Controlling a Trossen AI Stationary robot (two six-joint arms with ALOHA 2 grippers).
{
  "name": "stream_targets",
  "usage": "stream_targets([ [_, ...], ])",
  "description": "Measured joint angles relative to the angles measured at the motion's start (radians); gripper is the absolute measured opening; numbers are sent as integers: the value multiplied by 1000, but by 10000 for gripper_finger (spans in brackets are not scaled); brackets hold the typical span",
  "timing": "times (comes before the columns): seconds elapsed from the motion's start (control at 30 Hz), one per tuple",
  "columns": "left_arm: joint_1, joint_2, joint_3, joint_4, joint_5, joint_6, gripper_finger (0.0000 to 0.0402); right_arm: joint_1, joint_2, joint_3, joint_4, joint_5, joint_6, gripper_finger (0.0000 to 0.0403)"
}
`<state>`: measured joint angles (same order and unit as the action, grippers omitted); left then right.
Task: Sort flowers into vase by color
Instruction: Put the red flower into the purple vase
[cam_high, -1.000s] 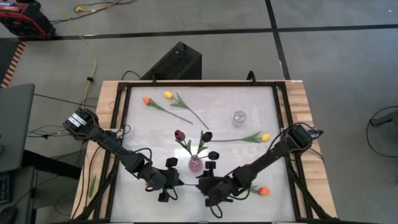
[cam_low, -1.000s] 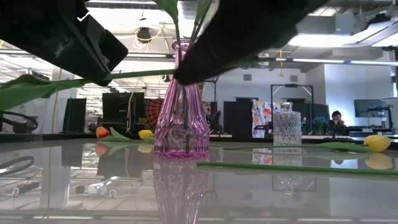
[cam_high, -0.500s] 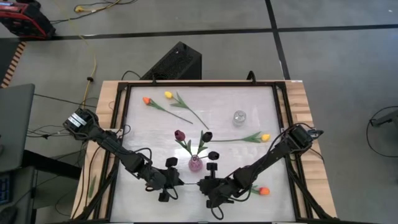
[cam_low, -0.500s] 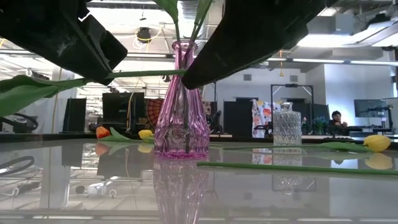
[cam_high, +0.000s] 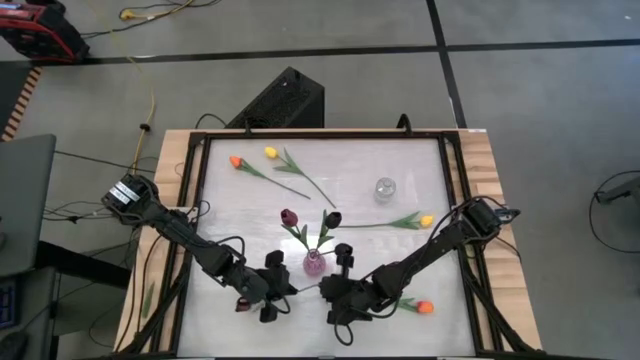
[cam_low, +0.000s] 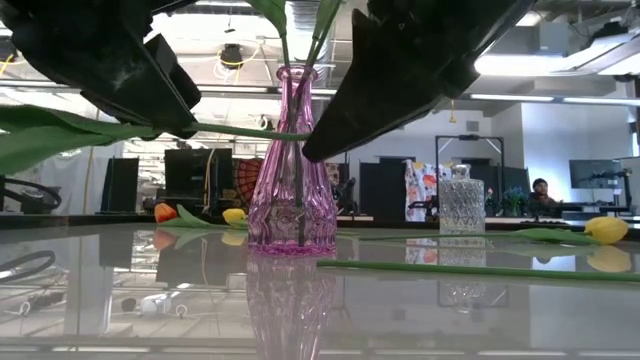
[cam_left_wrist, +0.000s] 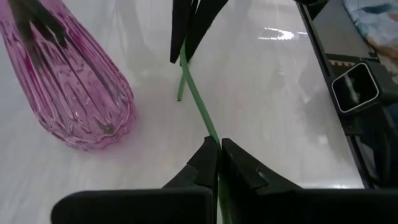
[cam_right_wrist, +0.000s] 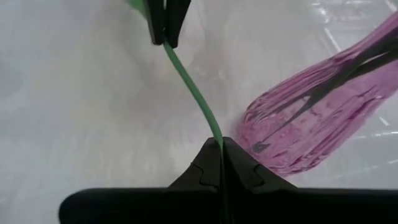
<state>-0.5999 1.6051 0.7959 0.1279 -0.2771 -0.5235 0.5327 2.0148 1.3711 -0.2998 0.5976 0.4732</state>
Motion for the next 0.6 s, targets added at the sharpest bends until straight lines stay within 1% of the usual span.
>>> stream_targets([
  [0.1, 0, 13, 1, 10, 11, -17, 0, 0, 0, 12, -10, 27, -9, 25],
  [0.33, -7, 106, 2, 43, 97, -8, 0, -2, 0, 33, -23, 18, -60, 25],
  [0.47, -7, 103, 2, 39, 99, 16, 0, -3, 0, 34, -46, -28, -59, 25],
  [0.6, -8, 58, 1, -4, 102, 49, 0, -5, 0, 35, -59, -93, -54, 25],
])
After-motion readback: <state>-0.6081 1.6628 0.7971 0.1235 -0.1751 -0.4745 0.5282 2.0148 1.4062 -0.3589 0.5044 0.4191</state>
